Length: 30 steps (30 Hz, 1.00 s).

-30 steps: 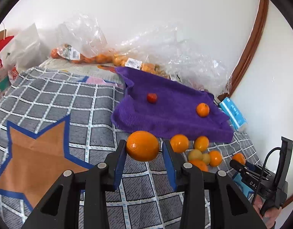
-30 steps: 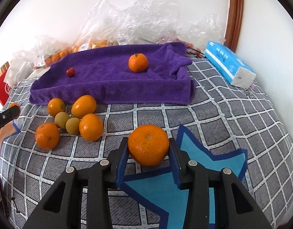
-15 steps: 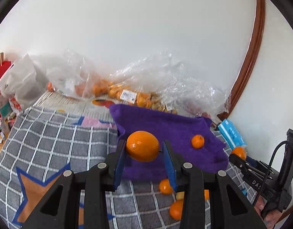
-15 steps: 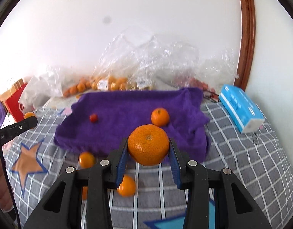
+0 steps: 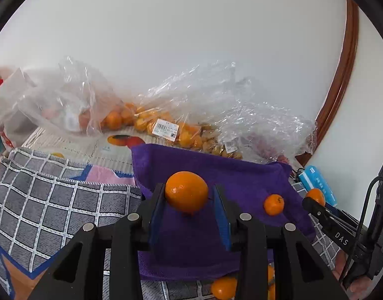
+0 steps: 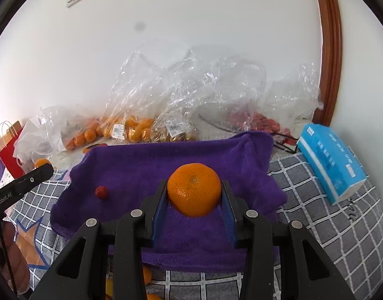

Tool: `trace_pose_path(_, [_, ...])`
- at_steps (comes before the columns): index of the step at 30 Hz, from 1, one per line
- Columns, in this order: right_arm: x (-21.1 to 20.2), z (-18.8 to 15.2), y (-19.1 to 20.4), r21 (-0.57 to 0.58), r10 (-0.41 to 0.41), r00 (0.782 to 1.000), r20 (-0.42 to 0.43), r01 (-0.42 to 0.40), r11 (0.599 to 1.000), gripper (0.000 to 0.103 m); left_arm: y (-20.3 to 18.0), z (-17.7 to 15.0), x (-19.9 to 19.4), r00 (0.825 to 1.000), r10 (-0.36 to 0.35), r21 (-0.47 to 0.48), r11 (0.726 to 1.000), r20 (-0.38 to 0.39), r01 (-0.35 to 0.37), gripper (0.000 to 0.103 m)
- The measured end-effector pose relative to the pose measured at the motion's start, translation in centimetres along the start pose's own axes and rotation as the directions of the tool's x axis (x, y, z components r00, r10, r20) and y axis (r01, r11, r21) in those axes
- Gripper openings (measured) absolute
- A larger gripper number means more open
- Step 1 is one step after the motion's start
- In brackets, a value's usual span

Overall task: Organize fruits
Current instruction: 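Carry both oranges over the purple towel and lower the right tool's orange onto it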

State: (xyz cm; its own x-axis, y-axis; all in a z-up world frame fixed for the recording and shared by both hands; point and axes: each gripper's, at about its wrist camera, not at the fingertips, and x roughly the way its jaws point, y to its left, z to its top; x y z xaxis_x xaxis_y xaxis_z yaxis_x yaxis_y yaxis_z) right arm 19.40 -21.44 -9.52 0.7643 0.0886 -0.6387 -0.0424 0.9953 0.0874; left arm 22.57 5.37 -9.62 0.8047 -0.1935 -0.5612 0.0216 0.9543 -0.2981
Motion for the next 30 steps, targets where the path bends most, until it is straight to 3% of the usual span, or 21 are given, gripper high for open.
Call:
trace_pose_path(10, [1.6, -0.9, -2.4, 0.02, -0.032, 0.999, -0.018, 0.033, 0.999, 0.04, 3.0, -0.5, 1.5, 1.0, 0.016, -0.067, 0.998, -0.025, -0.018, 0.036])
trace_pose_path(15, [2.7, -1.5, -2.9, 0.03, -0.022, 0.998, -0.053, 0.024, 0.999, 0.04, 3.5, -1.0, 2.6, 0.998, -0.017, -0.1, 0.995, -0.055, 0.012, 0.036])
trace_pose_path(30, [6.1, -3.1, -2.2, 0.038, -0.002, 0.984, -0.176, 0.009, 0.999, 0.04, 1.3, -2.6, 4.9, 0.994, -0.018, -0.002, 1.0, -0.11, 0.018, 0.036])
